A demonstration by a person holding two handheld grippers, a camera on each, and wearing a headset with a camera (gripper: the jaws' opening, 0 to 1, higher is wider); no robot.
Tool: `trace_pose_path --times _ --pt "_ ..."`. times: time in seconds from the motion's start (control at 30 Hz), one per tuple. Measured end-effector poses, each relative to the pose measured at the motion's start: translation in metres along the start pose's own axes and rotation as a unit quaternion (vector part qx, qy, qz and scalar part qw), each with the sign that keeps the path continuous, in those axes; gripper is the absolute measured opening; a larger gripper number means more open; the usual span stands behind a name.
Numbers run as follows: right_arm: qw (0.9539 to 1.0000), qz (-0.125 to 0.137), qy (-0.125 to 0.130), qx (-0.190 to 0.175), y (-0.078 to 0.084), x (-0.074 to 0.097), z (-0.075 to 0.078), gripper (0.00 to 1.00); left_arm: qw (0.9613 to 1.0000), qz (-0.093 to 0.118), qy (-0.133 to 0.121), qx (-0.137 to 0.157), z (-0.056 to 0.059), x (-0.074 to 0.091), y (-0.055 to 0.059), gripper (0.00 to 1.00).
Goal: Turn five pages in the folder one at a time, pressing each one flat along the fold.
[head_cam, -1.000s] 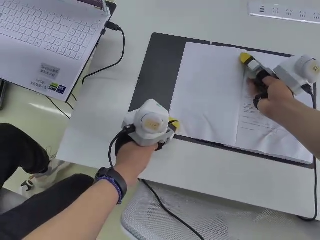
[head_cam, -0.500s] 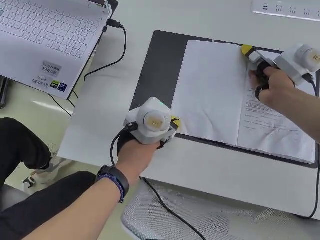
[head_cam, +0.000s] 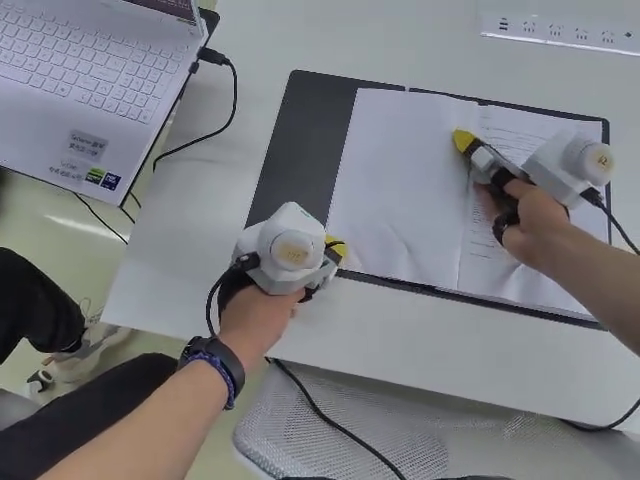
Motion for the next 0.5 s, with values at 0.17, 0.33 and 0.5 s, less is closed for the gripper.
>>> trace_pose_path --times 0.17,0.33,0.5 --pt "1.0000 0.002 0.000 -0.003 0.009 0.015 -0.005 0.00 1.0000 0.000 -0.002 0.009 0.000 0.001 0.000 0.00" --pt "0.9999 -0.007 -0.007 0.000 0.020 0.030 -0.014 0.00 0.9999 0.000 0.000 0.011 0.000 0.002 -0.001 0.00" --pt "0.9999 -0.010 -0.013 -0.004 0.027 0.041 -0.018 0.00 1.0000 0.000 -0.002 0.004 0.001 0.002 -0.001 0.00"
Point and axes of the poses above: the centre of the closed fingertips' face, and the gripper's own axes: x roughly backward along the fingers, z roughly to its right, y roughly out of its underside, the point moved 8 cm from there along x, roughly backward along the fingers, and after that the axes turned 2 degrees about -x, right-handed, at the moved point
